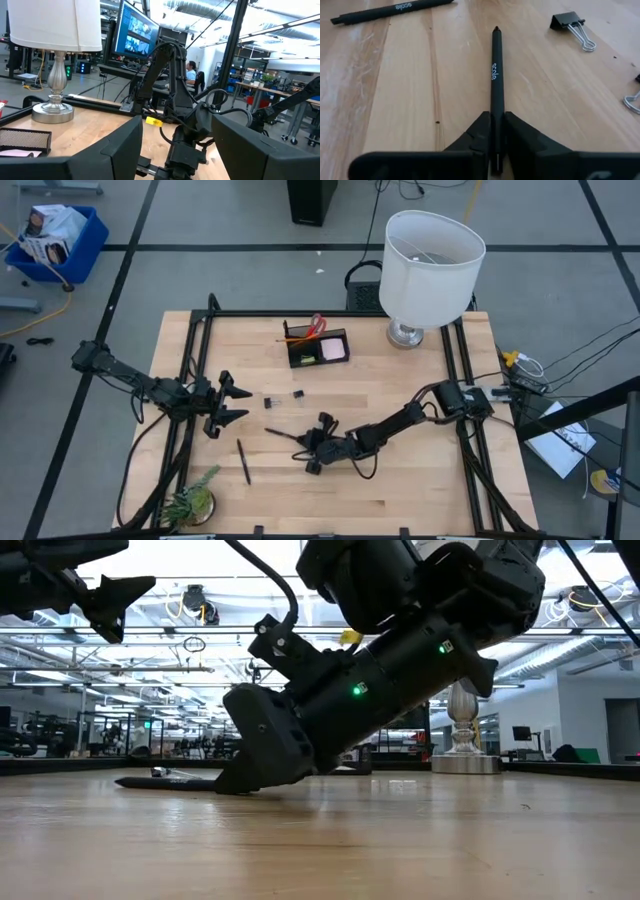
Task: Pick and place office supplies into organizer
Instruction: Put the black pen into the black desk organizer
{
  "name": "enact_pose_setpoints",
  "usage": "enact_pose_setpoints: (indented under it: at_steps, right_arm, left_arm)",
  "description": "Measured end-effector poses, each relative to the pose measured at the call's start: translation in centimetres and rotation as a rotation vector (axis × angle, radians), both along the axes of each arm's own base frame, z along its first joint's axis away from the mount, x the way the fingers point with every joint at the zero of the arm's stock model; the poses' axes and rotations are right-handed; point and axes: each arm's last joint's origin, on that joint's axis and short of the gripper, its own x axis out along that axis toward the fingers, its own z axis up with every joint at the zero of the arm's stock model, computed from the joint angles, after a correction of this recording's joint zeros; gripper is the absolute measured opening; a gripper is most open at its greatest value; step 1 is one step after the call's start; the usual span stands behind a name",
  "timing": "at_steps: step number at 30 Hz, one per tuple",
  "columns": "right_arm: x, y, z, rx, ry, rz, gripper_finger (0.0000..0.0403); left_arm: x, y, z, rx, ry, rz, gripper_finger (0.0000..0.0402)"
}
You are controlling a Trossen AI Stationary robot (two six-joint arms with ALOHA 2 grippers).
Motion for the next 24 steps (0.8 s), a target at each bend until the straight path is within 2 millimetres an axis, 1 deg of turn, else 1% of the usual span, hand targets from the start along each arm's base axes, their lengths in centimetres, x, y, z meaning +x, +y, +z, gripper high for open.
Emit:
enact_pose_setpoints:
  at_steps: [3,7,9,13,17,19,22,24]
  right_arm:
    - [0.0,0.1,0.9,-0.016,0.005,0.038,0.0044]
    - [-0.4,0.5,2.5,-0.083,0.025,0.117,0.0028]
    - [-0.5,0.5,3.1,-0.108,0.045,0.156,0.0028]
    - [-0.9,0.2,4.1,-0.153,0.088,0.181,0.0028]
    - [-1.3,0.0,4.8,-0.177,0.125,0.181,0.0038]
    - [-1.5,0.0,5.1,-0.19,0.139,0.191,0.0035]
    - [-1.6,-0.1,5.4,-0.225,0.152,0.219,0.0028]
    - [-1.6,0.0,5.7,-0.231,0.151,0.236,0.0028]
  left_arm:
    - [0.0,0.0,0.0,0.001,0.0,0.0,0.0244]
    - [0.0,0.0,0.0,0.001,0.0,0.0,0.0244]
    - [0.0,0.0,0.0,0.0,0.0,0.0,0.0244]
    - [0.0,0.0,0.0,0.0,0.0,0.0,0.0244]
    - [0.0,0.0,0.0,-0.012,0.0,-0.003,0.0244]
    - [0.0,0.0,0.0,-0.06,0.001,-0.012,0.0244]
    - [-0.1,0.0,0.5,-0.212,-0.032,-0.043,0.0244]
    - [-0.2,0.1,0.7,-0.252,-0.053,-0.052,0.0244]
